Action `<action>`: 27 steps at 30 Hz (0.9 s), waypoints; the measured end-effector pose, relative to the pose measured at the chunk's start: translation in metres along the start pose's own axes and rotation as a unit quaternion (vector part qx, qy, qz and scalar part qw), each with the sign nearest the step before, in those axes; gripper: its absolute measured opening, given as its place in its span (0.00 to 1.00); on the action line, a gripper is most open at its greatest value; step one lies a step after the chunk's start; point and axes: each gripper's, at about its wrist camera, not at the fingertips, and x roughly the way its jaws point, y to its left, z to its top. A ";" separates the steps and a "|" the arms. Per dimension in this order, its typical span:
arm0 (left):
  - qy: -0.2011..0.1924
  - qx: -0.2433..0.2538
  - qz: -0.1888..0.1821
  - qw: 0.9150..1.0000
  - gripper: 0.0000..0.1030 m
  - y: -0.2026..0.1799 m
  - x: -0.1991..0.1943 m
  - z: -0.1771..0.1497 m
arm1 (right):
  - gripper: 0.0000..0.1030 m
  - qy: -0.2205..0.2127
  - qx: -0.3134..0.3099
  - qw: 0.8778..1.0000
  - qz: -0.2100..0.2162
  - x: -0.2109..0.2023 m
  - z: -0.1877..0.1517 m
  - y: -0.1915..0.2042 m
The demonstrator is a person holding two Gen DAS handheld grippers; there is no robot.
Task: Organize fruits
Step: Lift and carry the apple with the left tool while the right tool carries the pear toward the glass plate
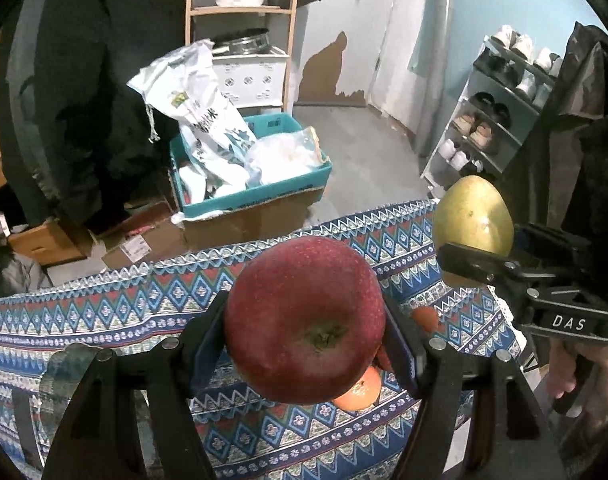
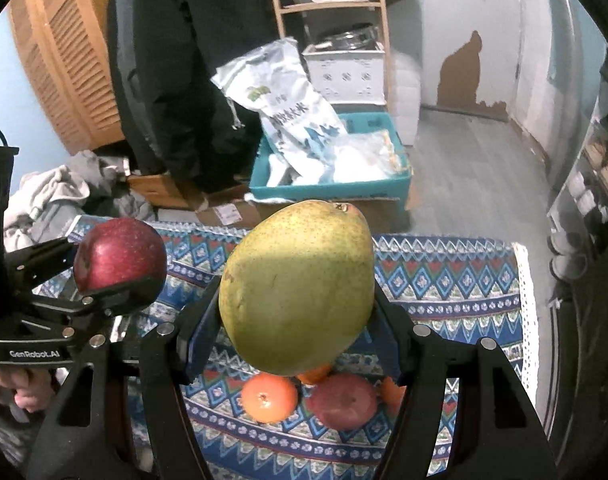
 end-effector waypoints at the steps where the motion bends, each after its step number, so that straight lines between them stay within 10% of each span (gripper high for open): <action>1: -0.002 -0.001 0.001 1.000 0.71 0.002 -0.003 -0.001 | 0.65 -0.001 -0.003 1.000 0.002 -0.001 0.001 0.003; 27: -0.023 -0.085 0.043 0.995 0.71 0.109 -0.059 -0.044 | 0.65 0.013 -0.077 0.994 0.078 0.037 0.032 0.118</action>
